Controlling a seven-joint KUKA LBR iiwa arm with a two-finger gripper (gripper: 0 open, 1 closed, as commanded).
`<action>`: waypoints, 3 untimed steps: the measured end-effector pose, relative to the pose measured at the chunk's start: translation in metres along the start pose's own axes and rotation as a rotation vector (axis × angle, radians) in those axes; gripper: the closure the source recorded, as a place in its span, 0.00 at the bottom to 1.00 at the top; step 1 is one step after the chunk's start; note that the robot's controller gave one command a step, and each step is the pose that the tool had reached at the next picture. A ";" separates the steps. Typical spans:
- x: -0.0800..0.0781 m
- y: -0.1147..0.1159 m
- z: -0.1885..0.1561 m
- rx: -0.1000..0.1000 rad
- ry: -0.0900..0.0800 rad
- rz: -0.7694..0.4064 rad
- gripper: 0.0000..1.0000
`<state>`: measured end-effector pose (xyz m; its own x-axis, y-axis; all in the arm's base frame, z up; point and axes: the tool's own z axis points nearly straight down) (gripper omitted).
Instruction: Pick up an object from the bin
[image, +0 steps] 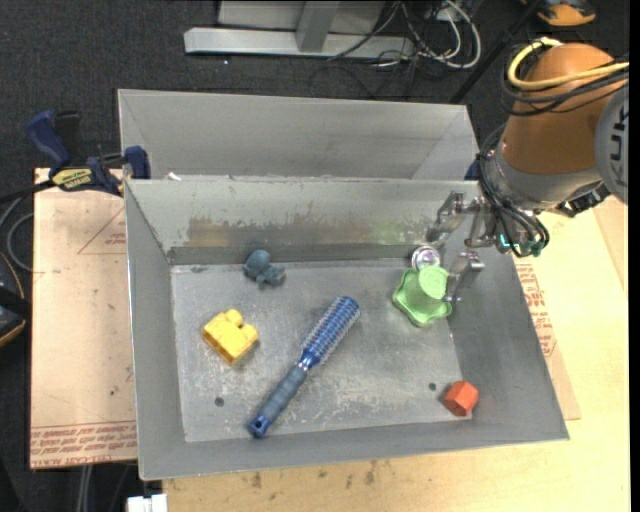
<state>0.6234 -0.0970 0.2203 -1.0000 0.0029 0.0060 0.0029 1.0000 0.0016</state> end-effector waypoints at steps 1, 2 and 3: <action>0.011 0.178 0.146 0.004 -0.013 -0.115 0.00; 0.010 0.179 0.120 0.001 -0.011 -0.287 0.00; 0.014 0.184 0.121 0.002 -0.008 -0.597 0.00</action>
Offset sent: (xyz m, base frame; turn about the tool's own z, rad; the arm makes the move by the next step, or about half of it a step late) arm -0.0144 0.1753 -0.1503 -0.1067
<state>0.6096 0.0870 0.0999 -0.8287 -0.5597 -0.0031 -0.5597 0.8287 0.0006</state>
